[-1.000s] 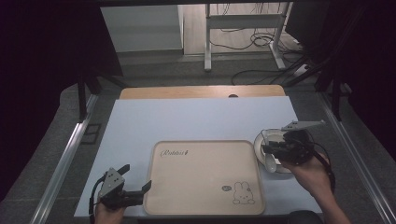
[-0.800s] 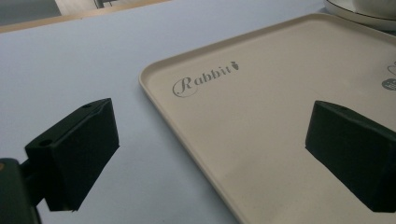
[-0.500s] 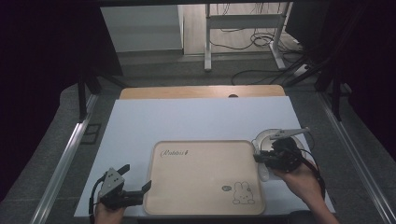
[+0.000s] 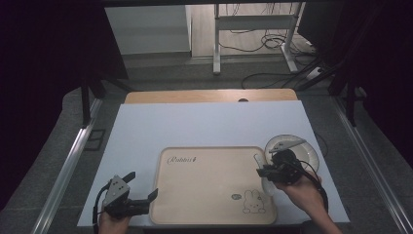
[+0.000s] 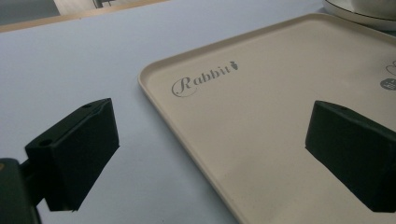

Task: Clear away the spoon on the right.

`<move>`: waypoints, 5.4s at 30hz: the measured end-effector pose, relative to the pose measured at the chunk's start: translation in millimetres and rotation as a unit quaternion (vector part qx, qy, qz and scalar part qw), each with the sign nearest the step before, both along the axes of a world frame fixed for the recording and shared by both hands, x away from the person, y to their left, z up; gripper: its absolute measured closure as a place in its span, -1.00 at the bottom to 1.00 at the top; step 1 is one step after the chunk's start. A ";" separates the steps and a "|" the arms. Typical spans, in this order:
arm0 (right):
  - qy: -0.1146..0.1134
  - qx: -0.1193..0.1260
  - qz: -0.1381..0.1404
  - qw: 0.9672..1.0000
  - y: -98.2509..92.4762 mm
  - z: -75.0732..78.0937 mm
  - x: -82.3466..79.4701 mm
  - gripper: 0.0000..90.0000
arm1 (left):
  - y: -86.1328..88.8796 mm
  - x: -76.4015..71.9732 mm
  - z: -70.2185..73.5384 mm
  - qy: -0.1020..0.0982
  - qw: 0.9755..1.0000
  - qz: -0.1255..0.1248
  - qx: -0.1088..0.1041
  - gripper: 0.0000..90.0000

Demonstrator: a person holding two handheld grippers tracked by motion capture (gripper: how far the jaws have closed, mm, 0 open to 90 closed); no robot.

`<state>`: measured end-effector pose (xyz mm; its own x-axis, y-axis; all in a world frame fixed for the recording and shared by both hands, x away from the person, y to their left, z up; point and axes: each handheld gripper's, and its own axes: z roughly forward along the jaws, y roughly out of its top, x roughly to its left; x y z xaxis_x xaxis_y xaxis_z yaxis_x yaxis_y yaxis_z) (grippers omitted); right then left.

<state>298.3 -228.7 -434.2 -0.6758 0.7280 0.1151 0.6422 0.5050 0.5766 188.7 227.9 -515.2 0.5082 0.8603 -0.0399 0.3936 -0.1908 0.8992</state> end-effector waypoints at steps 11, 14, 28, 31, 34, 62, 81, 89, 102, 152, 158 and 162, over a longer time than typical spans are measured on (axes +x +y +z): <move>0.017 -0.025 0.009 0.999 14.1 -23.1 1.6 0.67 | -0.3 -0.2 0.3 -0.001 1.000 -0.001 0.001 -0.94; 0.019 -0.031 0.009 0.999 16.2 -28.1 2.7 0.67 | -0.3 -0.3 0.4 -0.002 1.000 -0.001 0.001 -0.94; 0.016 -0.035 0.007 0.999 18.4 -41.7 5.8 0.62 | -0.6 -0.4 0.4 -0.002 1.000 -0.001 0.002 -0.94; 0.017 -0.028 0.003 0.999 16.2 -42.0 6.6 0.53 | -0.6 -0.4 0.5 -0.002 1.000 -0.001 0.002 -0.94; 0.014 -0.021 -0.001 1.000 14.2 -41.2 6.7 0.47 | -0.6 -0.5 0.5 -0.002 1.000 -0.001 0.002 -0.94; -0.056 0.017 0.050 0.997 22.8 -59.1 0.4 0.98 | -1.3 -1.0 1.1 -0.004 1.000 -0.001 0.005 -0.94; -0.056 -0.012 0.054 0.997 27.4 -69.7 -1.6 0.99 | 4.0 -2.7 2.4 -0.007 1.000 0.006 0.002 -0.94; -0.056 -0.017 0.044 0.997 24.0 -71.9 0.9 0.99 | 4.2 -2.0 1.4 -0.005 1.000 0.005 0.000 -0.94; -0.058 -0.017 0.027 0.998 14.8 -72.8 4.9 0.99 | 4.5 -1.6 0.9 -0.004 1.000 0.005 -0.001 -0.94; -0.159 0.060 0.016 0.985 -2.9 -41.2 -13.6 -0.69 | 6.0 0.1 0.8 0.014 1.000 0.000 -0.021 -0.92; -0.167 0.064 0.021 0.984 -4.0 -38.2 -17.6 -0.77 | 5.7 0.0 1.3 0.016 1.000 0.000 -0.020 -0.92; -0.178 0.070 0.024 0.981 -6.9 -34.7 -21.3 -0.82 | 5.9 -0.1 1.4 0.017 1.000 0.000 -0.020 -0.92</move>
<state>277.1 -235.5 -468.9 -0.7247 0.6880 -0.0374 0.3649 0.4293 0.8262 188.6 233.7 -513.7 0.5067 0.8574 -0.0907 0.4238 -0.1561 0.8922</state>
